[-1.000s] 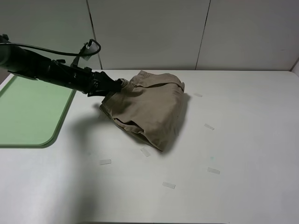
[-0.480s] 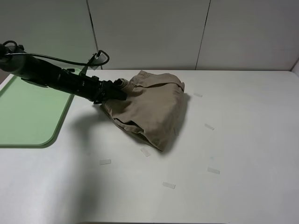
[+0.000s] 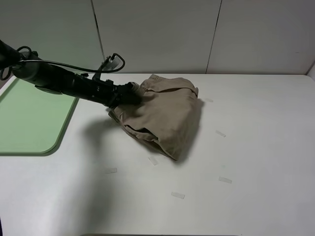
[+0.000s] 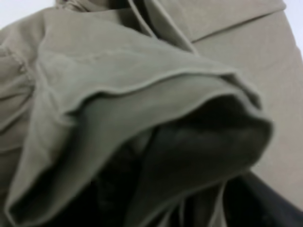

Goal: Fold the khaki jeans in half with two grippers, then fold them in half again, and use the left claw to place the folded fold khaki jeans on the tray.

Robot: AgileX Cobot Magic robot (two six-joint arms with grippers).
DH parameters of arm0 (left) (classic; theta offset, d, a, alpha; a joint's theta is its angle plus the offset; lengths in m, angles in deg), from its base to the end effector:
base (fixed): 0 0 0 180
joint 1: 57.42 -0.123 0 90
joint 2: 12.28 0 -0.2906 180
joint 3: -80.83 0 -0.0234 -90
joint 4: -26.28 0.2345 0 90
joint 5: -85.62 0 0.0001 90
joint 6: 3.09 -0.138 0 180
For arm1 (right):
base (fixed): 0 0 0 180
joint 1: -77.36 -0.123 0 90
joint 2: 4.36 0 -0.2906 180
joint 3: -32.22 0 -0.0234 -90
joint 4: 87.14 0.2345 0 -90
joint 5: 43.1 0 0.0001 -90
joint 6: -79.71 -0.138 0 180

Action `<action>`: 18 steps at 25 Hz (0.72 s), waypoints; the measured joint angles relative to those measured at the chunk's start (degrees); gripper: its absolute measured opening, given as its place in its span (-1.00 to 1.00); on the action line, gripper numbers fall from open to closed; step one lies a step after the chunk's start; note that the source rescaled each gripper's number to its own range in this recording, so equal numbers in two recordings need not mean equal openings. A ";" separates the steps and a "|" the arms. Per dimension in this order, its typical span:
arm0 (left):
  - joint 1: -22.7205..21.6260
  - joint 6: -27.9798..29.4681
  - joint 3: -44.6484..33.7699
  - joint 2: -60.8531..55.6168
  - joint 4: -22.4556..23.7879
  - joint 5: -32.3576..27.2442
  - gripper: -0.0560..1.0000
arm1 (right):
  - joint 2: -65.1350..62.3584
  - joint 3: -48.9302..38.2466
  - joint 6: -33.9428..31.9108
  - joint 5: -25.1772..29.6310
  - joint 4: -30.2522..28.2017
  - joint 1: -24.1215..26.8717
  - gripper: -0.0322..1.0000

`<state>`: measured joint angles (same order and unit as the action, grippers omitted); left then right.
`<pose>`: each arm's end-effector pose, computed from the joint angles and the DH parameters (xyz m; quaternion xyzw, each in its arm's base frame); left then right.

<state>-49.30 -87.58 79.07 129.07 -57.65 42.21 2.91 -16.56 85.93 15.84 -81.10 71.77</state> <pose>0.4208 -0.1554 0.0448 0.1837 0.8824 -0.3650 0.2333 0.0166 0.0141 0.2523 -0.0880 0.8376 0.0497 0.5369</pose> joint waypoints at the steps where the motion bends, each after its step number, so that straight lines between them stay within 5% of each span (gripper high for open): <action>1: 0.00 0.26 0.00 0.00 -0.05 0.00 0.00 | 0.00 0.00 0.00 0.00 0.00 0.00 1.00; 4: 0.00 2.51 0.00 0.00 -0.14 0.28 -0.20 | 0.00 0.00 0.00 0.00 0.06 0.00 1.00; 9: 0.00 4.26 0.00 0.00 0.05 0.40 -0.86 | 0.00 0.00 0.00 0.00 0.06 0.00 1.00; 18: -0.07 12.28 0.00 -2.38 6.34 0.59 -0.89 | 0.00 0.00 0.00 0.00 0.06 0.00 1.00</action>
<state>-49.37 -75.30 79.07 126.69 -51.31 42.81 2.91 -16.56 85.93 15.84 -81.04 71.77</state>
